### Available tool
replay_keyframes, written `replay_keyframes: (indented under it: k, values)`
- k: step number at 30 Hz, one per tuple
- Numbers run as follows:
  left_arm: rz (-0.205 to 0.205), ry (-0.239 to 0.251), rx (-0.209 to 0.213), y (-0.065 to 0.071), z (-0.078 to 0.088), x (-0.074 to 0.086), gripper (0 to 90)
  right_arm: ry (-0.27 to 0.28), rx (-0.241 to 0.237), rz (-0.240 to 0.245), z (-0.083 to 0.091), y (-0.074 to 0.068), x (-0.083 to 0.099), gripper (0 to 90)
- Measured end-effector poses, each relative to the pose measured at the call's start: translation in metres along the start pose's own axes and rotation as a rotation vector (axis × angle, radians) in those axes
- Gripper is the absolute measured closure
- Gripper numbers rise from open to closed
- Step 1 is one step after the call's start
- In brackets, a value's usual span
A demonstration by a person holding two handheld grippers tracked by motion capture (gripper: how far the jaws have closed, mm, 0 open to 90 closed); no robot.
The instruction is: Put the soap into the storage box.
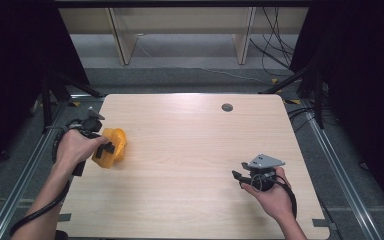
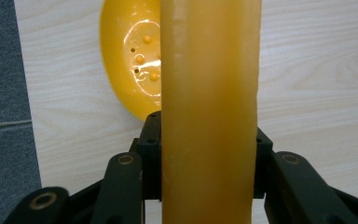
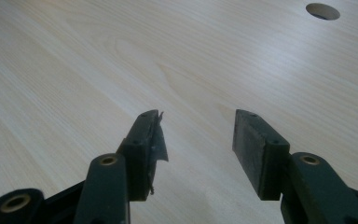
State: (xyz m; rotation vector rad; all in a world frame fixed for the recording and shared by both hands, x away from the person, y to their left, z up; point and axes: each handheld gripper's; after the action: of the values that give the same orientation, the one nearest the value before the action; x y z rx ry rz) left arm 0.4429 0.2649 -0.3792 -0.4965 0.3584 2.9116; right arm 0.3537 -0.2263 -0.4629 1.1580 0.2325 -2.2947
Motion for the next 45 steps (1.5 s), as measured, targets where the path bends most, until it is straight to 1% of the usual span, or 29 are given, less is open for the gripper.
replay_keyframes:
  k: [2,3,4,5,6,7,9,17,18,21,22,25,26,27,28,30,32,36,37,39,41,43,44,45]
  values:
    - [0.013,0.002,-0.006,-0.002,-0.001,-0.004,60.5,0.000,-0.003,0.000,0.001,0.000,-0.001,51.6]
    - [0.018,0.012,-0.008,-0.003,-0.001,-0.005,60.5,0.001,-0.002,0.000,0.001,0.000,-0.001,51.6]
    - [0.022,0.009,-0.011,-0.004,-0.001,-0.007,60.5,0.001,0.002,0.002,0.001,0.000,-0.001,51.6]
    - [0.027,0.014,-0.009,-0.005,0.000,-0.009,60.5,0.012,0.008,-0.003,0.001,0.000,0.000,51.6]
    - [0.032,0.023,-0.009,-0.006,0.000,-0.010,60.5,0.012,0.008,-0.003,0.001,0.000,-0.001,51.6]
    - [0.034,0.029,-0.015,-0.006,0.000,-0.011,60.5,0.014,0.012,0.001,0.001,0.001,0.000,51.7]
    - [0.040,0.033,-0.022,-0.007,-0.001,-0.014,60.5,0.010,0.010,-0.004,0.001,0.001,-0.001,51.7]
    - [0.050,0.021,-0.018,-0.011,-0.009,-0.022,60.5,0.009,0.009,0.000,0.001,0.000,0.000,51.7]
    - [0.056,0.033,-0.019,-0.011,-0.010,-0.022,60.5,0.008,0.008,0.000,0.001,0.000,0.000,51.7]
    - [0.058,0.032,-0.022,-0.013,-0.011,-0.023,60.5,0.008,0.008,0.003,0.001,0.000,-0.001,51.7]
    - [0.065,0.027,-0.026,-0.013,-0.012,-0.024,60.5,0.007,0.010,0.004,0.002,0.000,-0.001,51.7]
    - [0.063,0.033,-0.032,-0.014,-0.014,-0.025,60.5,0.014,0.011,0.001,0.002,0.000,-0.001,51.7]
    - [0.069,0.026,-0.030,-0.014,-0.014,-0.027,60.5,0.013,0.010,0.000,0.001,0.000,-0.001,51.7]
    - [0.064,0.034,-0.026,-0.015,-0.016,-0.027,60.5,0.016,0.011,0.003,0.001,0.000,-0.001,51.7]
    - [0.068,0.025,-0.029,-0.015,-0.016,-0.028,60.5,0.012,0.012,0.009,0.002,0.001,-0.001,51.7]
    - [0.067,0.043,-0.032,-0.015,-0.018,-0.029,60.5,0.016,0.013,0.007,0.002,0.000,-0.001,51.7]
    - [0.067,0.043,-0.031,-0.015,-0.018,-0.030,60.5,0.016,0.014,0.007,0.002,0.000,-0.001,51.7]
    - [0.057,0.057,-0.033,-0.015,-0.021,-0.030,60.5,0.022,0.014,0.006,0.002,0.001,-0.002,51.7]
    - [0.061,0.066,-0.028,-0.014,-0.022,-0.030,60.5,0.022,0.014,0.006,0.002,0.001,-0.001,51.7]
    - [0.061,0.062,-0.031,-0.014,-0.022,-0.030,60.5,0.024,0.016,0.009,0.002,0.001,-0.001,51.7]
    - [0.059,0.069,-0.034,-0.014,-0.023,-0.030,60.5,0.024,0.011,-0.002,0.003,0.001,-0.001,51.7]
    - [0.056,0.074,-0.032,-0.014,-0.023,-0.030,60.5,0.021,0.011,0.000,0.003,0.001,-0.001,51.7]
    - [0.053,0.083,-0.034,-0.014,-0.023,-0.030,60.5,0.012,0.010,-0.018,0.004,-0.001,-0.001,51.7]
    - [0.047,0.087,-0.033,-0.015,-0.023,-0.030,60.5,0.020,0.012,0.001,0.003,0.001,-0.001,51.7]
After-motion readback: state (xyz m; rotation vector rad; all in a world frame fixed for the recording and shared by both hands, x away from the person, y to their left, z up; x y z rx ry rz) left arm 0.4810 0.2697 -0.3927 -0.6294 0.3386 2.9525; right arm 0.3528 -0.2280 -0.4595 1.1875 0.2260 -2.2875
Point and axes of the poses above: each handheld gripper's, and its own axes: z roughly backward along the jaws, x roughly out of its underside, y roughly to its right, and after that the axes turned 6 degrees about x, right-handed
